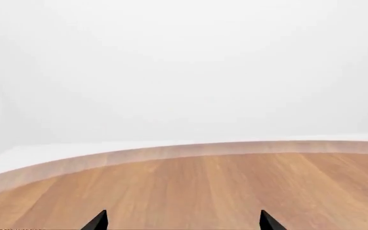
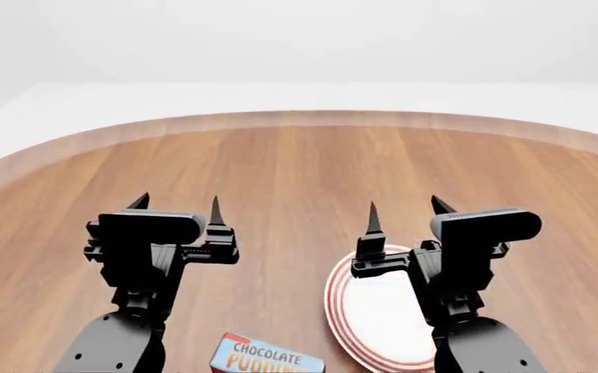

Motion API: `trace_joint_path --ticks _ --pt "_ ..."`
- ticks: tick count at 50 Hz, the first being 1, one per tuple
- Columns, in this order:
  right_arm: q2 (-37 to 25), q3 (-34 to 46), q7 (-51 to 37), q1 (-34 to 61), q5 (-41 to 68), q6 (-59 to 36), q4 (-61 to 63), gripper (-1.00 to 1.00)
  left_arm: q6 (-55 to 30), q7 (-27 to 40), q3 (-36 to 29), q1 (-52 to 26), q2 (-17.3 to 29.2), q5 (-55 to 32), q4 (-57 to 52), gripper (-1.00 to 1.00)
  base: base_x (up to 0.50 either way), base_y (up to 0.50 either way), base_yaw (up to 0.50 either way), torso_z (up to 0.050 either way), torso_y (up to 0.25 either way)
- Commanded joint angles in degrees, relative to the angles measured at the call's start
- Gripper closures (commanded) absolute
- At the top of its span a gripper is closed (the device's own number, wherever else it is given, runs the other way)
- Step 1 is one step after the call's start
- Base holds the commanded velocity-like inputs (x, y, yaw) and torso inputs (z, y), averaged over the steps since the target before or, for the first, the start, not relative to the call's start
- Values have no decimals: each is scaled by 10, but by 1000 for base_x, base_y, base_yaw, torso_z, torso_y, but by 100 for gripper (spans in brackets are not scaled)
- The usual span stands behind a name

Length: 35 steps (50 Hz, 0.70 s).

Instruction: Put the chocolate pudding to the right of the plate.

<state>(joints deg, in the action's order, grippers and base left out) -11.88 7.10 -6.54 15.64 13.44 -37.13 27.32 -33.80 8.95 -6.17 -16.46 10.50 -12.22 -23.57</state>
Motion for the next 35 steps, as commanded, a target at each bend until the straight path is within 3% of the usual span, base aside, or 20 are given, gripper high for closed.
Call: trace_joint_path --ticks 1,14,16,20,21,25,31,35 --pt "-3 4 -8 5 2 -16 -2 -100 3 3 -1 1 3 -5 2 -100 0 0 0 0 0" --pt "-45 25 -8 26 8 -124 72 -100 3 7 -1 0 8 -10 2 -100 0 0 0 0 0" --pt "-58 32 4 21 4 -99 82 -100 3 7 -1 -1 8 -11 4 -100 0 0 0 0 0" --pt "-72 27 16 36 32 -189 113 -100 6 8 -3 -2 8 -11 8 -100 0 0 0 0 0" --pt "-80 18 26 48 55 -247 135 -100 7 8 -4 -2 7 -11 10 -100 0 0 0 0 0" --pt "-89 22 30 52 60 -262 143 -100 6 9 -5 -4 8 -13 10 -100 0 0 0 0 0" --pt "-104 2 68 90 125 -388 183 -100 5 10 -5 -5 10 -14 11 -100 0 0 0 0 0" --pt "-120 18 63 108 124 -413 195 -100 5 11 -5 -6 12 -16 12 -100 0 0 0 0 0"
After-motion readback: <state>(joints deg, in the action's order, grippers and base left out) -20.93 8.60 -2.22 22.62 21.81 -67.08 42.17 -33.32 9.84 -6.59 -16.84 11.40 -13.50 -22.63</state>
